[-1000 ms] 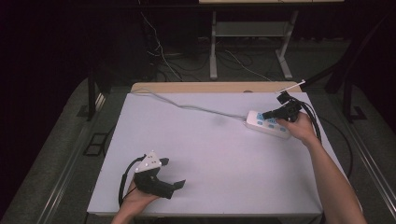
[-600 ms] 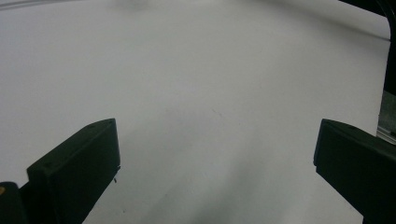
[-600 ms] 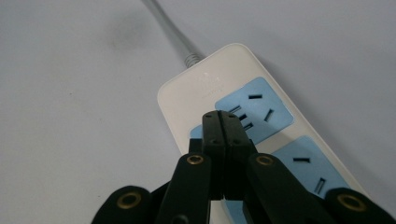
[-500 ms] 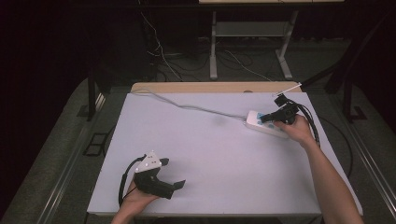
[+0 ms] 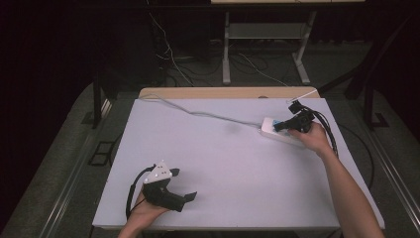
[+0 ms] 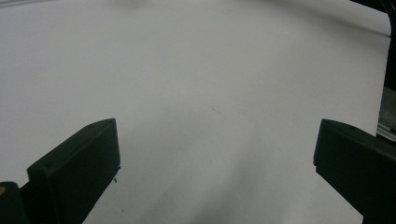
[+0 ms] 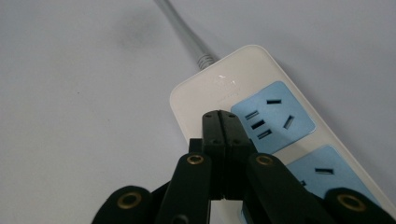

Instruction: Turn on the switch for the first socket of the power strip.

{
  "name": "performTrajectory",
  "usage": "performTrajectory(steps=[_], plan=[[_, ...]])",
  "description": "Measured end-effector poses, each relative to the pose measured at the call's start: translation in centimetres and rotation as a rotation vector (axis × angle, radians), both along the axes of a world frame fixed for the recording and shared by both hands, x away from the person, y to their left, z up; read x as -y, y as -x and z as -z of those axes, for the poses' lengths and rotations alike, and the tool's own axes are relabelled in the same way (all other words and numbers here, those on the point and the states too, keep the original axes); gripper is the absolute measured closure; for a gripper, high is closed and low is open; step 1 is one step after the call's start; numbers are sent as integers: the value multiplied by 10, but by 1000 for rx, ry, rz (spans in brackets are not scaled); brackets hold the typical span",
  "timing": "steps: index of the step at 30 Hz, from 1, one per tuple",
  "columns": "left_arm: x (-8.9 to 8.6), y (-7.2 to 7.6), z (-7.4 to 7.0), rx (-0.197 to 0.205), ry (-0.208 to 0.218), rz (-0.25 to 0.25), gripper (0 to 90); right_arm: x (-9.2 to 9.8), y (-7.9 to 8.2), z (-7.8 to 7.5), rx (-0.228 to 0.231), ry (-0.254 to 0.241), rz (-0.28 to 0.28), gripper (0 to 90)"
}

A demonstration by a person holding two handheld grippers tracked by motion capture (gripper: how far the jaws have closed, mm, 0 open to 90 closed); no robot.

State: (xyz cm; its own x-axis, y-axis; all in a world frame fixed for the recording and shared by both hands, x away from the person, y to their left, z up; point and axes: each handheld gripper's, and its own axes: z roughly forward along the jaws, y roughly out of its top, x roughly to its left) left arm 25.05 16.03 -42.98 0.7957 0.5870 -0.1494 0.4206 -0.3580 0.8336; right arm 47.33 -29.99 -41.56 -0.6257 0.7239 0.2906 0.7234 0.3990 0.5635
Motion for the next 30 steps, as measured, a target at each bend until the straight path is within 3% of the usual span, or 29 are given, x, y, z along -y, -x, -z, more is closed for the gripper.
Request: performTrajectory(steps=[7, 12, 18, 30], plan=[[1, 0, 0, 1, -2, 3, 0, 2, 1, 3, 1, -18, 7, 897], [1, 1, 0, 0, -3, 5, 0, 1, 3, 3, 29, -1, -4, 898], [2, 1, 1, 0, -5, 8, 0, 3, 5, 6, 39, -33, 14, 900], [2, 2, -1, 6, 0, 1, 0, 0, 6, 5, 39, -1, 13, 900]])
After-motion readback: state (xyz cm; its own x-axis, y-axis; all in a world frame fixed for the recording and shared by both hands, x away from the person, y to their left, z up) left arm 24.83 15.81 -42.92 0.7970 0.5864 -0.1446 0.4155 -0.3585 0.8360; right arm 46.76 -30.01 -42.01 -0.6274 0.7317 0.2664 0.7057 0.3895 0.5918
